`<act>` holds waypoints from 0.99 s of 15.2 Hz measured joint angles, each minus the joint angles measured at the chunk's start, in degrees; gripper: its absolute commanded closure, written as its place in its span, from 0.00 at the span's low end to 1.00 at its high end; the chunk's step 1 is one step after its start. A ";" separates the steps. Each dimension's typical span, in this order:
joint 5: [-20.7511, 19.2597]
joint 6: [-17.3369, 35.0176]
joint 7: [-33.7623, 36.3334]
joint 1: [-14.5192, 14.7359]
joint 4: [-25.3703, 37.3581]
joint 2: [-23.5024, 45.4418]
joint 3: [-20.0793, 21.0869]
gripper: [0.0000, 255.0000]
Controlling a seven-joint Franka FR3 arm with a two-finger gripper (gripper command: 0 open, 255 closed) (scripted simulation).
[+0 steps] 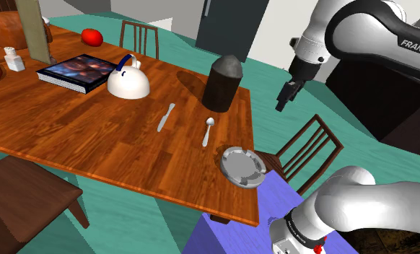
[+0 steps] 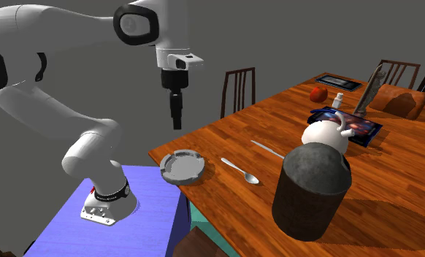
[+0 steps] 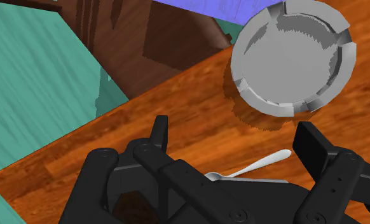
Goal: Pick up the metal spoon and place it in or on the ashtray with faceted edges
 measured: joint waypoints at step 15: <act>5.56 21.57 37.61 -6.99 -5.14 16.46 16.30 0.00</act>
